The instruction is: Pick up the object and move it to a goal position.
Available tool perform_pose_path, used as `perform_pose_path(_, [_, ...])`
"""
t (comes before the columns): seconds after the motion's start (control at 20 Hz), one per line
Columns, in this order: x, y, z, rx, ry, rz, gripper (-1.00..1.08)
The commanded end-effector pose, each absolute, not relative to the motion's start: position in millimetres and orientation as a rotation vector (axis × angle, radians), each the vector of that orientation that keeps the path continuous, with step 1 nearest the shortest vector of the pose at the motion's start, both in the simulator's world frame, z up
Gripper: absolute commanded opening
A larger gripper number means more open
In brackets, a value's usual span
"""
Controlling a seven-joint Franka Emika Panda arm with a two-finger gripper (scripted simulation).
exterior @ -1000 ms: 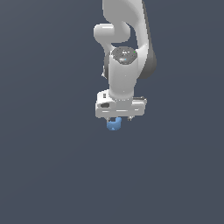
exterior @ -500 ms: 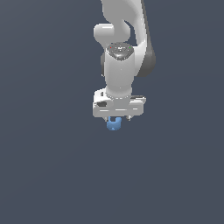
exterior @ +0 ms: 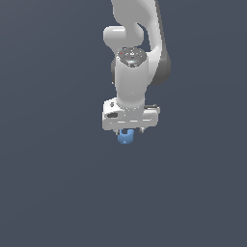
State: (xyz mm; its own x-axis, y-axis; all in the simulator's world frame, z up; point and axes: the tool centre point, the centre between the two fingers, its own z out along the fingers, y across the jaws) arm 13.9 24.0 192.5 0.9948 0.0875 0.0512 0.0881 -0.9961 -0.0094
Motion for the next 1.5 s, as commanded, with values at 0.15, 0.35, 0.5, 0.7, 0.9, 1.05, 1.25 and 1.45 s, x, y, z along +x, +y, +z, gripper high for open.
perform_pose_path(0.15, [11.0, 22.6, 187.5, -3.123, -0.244, -0.075, 1.00])
perform_pose_path(0.35, [7.8, 21.3, 182.2, -3.116, -0.360, -0.070, 1.00])
perform_pose_path(0.5, [4.7, 20.2, 177.3, -3.104, -0.469, -0.065, 1.00])
perform_pose_path(0.7, [-0.2, 18.6, 169.9, -3.079, -0.634, -0.058, 1.00])
perform_pose_path(0.9, [-5.2, 17.2, 162.5, -3.043, -0.800, -0.050, 1.00])
perform_pose_path(1.05, [-9.0, 16.2, 157.1, -3.010, -0.923, -0.044, 1.00])
perform_pose_path(1.25, [-14.3, 15.1, 150.1, -2.957, -1.086, -0.037, 1.00])
perform_pose_path(1.45, [-19.6, 14.2, 143.2, -2.894, -1.245, -0.030, 1.00])
